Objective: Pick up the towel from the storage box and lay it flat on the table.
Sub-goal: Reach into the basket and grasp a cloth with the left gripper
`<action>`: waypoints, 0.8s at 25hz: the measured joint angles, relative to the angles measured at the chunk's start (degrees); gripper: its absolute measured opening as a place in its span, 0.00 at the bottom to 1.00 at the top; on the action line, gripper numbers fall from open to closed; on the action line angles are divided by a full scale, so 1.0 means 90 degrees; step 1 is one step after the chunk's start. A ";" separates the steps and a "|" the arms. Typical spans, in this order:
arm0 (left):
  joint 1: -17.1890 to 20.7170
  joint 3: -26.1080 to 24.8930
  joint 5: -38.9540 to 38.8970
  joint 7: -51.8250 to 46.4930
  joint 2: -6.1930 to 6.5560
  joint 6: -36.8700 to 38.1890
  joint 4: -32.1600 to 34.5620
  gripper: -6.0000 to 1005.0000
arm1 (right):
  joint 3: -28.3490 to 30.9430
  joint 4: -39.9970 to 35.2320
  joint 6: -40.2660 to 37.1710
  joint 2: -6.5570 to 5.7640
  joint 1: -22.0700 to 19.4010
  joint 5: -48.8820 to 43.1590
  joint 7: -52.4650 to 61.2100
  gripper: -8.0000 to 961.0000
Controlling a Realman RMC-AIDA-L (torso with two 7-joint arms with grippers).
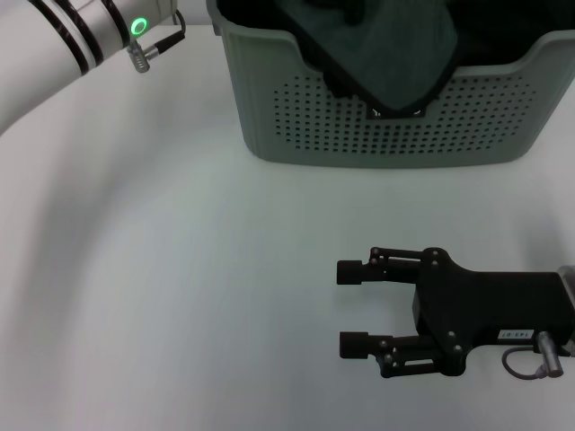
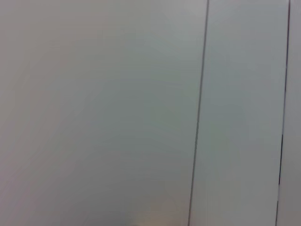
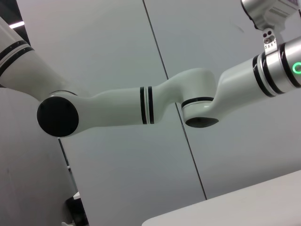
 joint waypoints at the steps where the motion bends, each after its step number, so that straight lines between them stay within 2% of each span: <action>1: -0.0011 0.0000 0.0022 -0.0115 0.0006 -0.0011 0.0000 0.10 | -0.0004 0.0000 0.0001 0.0000 0.0007 0.0000 0.0000 0.78; 3: -0.0060 -0.0002 0.0087 -0.0398 0.0031 -0.0043 0.0000 0.11 | -0.0013 0.0000 0.0003 0.0000 0.0009 0.0000 0.0000 0.78; 6: -0.0187 -0.0038 0.0205 -0.0853 0.0093 -0.0078 -0.0087 0.21 | -0.0011 0.0000 -0.0004 0.0000 -0.0004 0.0000 0.0000 0.78; 9: -0.0319 -0.0235 0.0470 -0.1190 0.0093 -0.0196 -0.0195 0.30 | -0.0007 0.0000 -0.0010 0.0000 -0.0027 0.0000 0.0000 0.78; 12: -0.0489 -0.0385 0.0781 -0.1598 0.0086 -0.0258 -0.0375 0.44 | -0.0024 0.0000 -0.0011 0.0000 -0.0028 0.0000 0.0000 0.78; 17: -0.0829 -0.0411 0.0994 -0.2297 0.0237 -0.0174 -0.0734 0.65 | -0.0049 0.0033 -0.0013 0.0000 -0.0029 0.0000 0.0000 0.78; 20: -0.0888 -0.0425 0.0983 -0.2434 0.0268 -0.0039 -0.0790 0.76 | -0.0056 0.0044 -0.0013 0.0000 -0.0033 0.0000 0.0000 0.78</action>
